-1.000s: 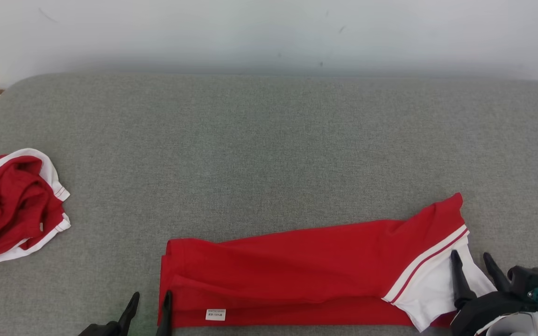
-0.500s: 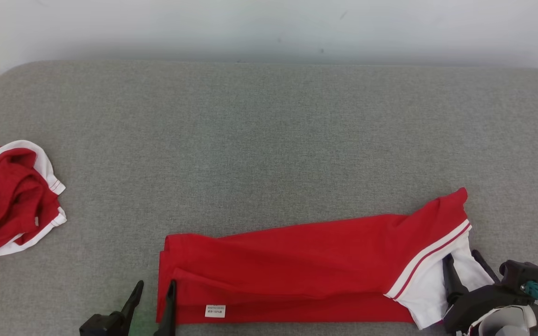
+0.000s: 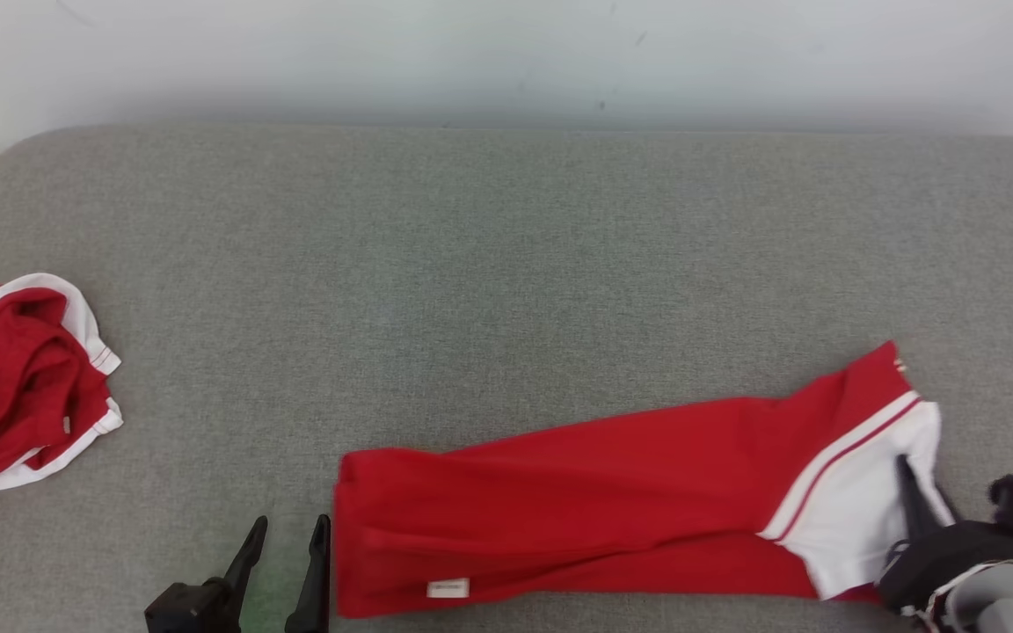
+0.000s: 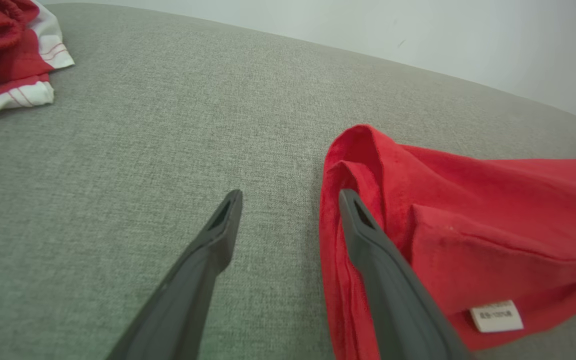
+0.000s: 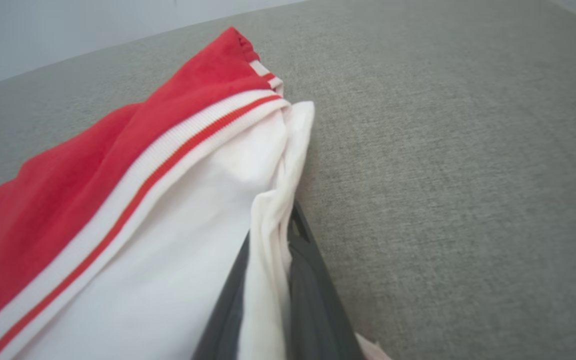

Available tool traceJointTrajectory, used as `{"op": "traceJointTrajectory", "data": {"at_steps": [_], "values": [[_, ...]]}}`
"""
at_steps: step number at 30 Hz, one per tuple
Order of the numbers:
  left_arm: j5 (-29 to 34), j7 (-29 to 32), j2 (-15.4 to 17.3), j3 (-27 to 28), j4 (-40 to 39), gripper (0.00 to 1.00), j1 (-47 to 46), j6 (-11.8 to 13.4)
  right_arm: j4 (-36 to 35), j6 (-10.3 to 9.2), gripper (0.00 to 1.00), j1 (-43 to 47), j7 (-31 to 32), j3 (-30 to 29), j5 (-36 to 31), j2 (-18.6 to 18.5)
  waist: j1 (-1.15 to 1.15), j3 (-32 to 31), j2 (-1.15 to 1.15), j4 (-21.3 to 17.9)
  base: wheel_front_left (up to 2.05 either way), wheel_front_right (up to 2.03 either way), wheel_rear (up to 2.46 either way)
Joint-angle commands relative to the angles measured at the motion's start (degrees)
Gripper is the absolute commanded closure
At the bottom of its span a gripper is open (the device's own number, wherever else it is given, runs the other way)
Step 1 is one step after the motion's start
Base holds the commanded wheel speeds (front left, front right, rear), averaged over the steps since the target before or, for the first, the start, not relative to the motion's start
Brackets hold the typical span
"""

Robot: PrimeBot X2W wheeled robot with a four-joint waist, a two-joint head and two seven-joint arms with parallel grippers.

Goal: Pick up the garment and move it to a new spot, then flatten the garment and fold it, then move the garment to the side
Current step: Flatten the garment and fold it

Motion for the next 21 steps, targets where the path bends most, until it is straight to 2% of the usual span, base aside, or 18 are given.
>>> {"op": "traceJointTrajectory", "data": {"at_steps": [1, 8, 11, 14, 16, 21], "values": [[0.0, 0.0, 0.0, 0.1, -0.2, 0.0, 0.6, 0.1, 0.1, -0.13, 1.0, -0.6, 0.0, -0.9, -0.5, -0.8, 0.0, -0.2, -0.01, -0.3, 0.0, 0.0, 0.0], [0.0, 0.0, 0.0, 0.0, -0.5, 0.0, 0.8, 0.1, 0.6, -0.12, 1.0, -0.7, 0.0, -9.4, -6.2, -1.3, 0.0, -0.9, -0.01, -1.6, 0.0, 0.0, 0.0], [-0.1, 0.0, 0.0, 0.0, -0.3, 0.0, 1.1, 0.1, -2.2, -0.11, 1.0, -0.5, 0.0, -9.6, -8.0, -0.1, 0.0, -1.2, -0.01, -2.4, 0.0, 0.0, 0.0], [-0.2, 0.0, 0.0, 0.2, -0.1, 0.0, 1.2, 0.1, -7.6, -0.1, 1.0, 0.9, 0.0, -5.7, -8.3, 0.8, 0.0, -1.6, -0.01, -3.5, 0.0, 0.0, 0.0], [-0.4, 0.0, 0.0, 0.0, 0.1, 0.0, 1.6, 0.1, -11.5, -0.1, 1.0, 2.0, 0.0, -0.9, -6.5, 1.0, 0.0, -1.9, -0.01, -4.2, 0.0, 0.0, 0.0], [-1.1, 0.0, 0.0, -0.6, 0.6, 0.0, 2.2, 0.1, -20.4, -0.07, 1.0, 3.7, 0.8, 12.7, -0.9, -1.3, 0.0, -2.9, -0.01, -5.5, 0.0, 0.0, 0.0]]}}
